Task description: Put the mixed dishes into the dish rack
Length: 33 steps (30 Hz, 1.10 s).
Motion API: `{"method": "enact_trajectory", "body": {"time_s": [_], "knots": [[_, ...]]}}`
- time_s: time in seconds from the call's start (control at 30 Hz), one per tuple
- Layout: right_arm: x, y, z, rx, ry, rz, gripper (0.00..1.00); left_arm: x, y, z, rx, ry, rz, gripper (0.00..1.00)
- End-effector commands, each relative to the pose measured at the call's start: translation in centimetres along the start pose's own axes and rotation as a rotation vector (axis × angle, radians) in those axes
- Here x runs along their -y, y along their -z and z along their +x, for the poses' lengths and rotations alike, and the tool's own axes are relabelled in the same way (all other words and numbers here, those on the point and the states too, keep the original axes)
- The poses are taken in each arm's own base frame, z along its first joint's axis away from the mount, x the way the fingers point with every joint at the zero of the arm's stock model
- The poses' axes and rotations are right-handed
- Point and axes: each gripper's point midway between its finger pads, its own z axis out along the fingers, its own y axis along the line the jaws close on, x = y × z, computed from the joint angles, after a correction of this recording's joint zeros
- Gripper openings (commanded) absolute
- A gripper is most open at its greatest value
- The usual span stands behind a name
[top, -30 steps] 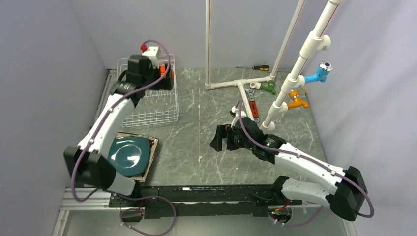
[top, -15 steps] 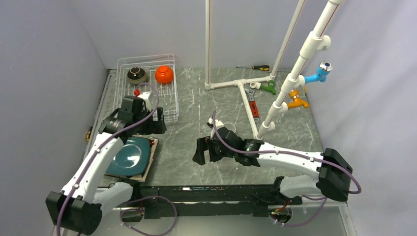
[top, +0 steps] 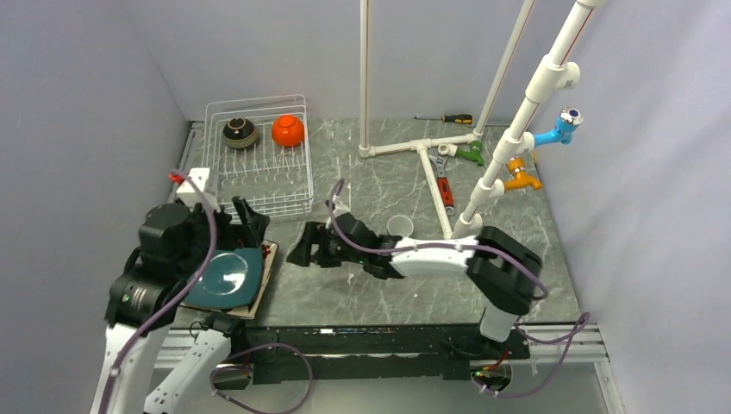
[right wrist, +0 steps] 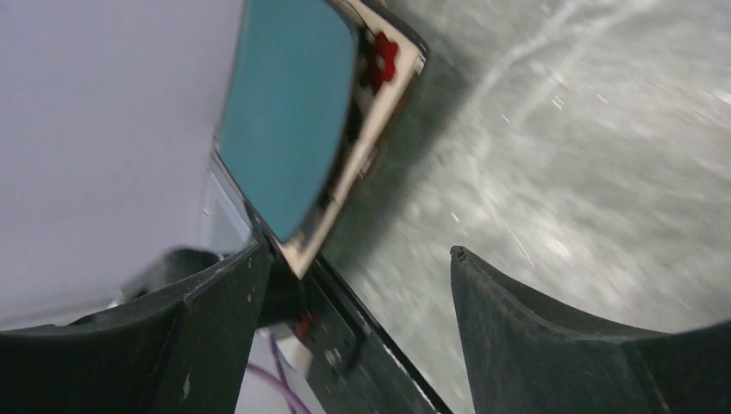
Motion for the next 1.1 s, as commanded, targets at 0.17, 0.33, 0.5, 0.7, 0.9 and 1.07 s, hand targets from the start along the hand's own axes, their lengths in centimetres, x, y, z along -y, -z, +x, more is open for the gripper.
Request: {"method": "enact_trajectory", "body": {"time_s": [0.17, 0.33, 0.5, 0.7, 0.9, 1.07], "knots": [[-5.1, -8.8, -1.9, 0.036, -0.064, -0.120, 0.67, 1.6, 5.8, -1.3, 0.096, -0.052, 0.090, 0.99], [-4.4, -11.7, -1.1, 0.009, -0.081, -0.114, 0.49, 2.1, 5.6, -0.7, 0.105, -0.061, 0.132, 1.00], [-3.2, -13.2, -0.5, -0.006, -0.088, -0.082, 0.45, 2.5, 4.8, 0.2, 0.075, -0.079, 0.169, 0.99], [-2.5, -14.6, 0.4, -0.042, -0.084, -0.068, 0.39, 2.2, 4.5, 0.5, 0.079, -0.087, 0.163, 0.99], [-2.1, -15.3, 1.1, -0.053, -0.110, -0.089, 0.32, 2.8, 4.1, 0.6, 0.074, -0.054, 0.192, 0.99], [-1.9, -16.0, 1.6, -0.072, -0.123, -0.110, 0.30, 3.1, 4.1, 0.2, 0.093, -0.041, 0.207, 0.99]]}}
